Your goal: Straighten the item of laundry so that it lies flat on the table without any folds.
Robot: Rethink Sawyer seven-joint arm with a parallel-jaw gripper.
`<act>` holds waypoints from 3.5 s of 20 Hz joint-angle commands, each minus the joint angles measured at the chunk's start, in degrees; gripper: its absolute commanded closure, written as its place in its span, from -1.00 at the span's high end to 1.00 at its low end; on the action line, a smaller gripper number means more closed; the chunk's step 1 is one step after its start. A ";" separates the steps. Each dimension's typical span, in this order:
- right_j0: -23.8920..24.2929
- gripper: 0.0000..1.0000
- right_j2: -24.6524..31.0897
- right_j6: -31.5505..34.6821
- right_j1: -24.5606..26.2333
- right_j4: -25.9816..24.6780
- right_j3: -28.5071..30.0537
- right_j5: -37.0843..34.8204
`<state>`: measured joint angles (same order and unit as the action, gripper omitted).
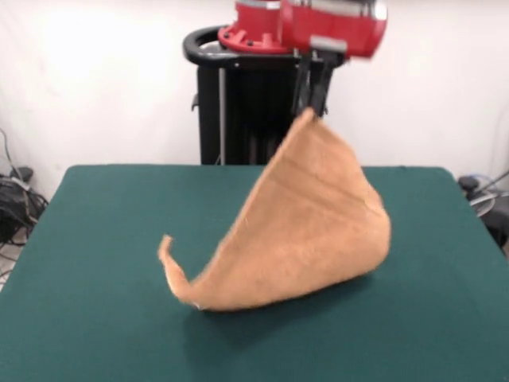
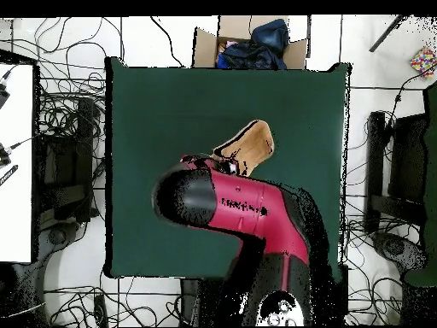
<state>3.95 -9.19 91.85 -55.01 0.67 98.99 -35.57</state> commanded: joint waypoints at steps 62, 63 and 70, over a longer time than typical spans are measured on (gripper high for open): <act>15.41 1.00 18.93 -1.97 0.41 -8.22 10.16 1.86; 15.69 1.00 19.05 -2.28 0.92 -8.65 9.41 1.92; 18.60 1.00 21.21 -6.16 5.59 -10.35 2.85 0.95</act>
<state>20.91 5.83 89.56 -53.94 -6.90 102.88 -34.25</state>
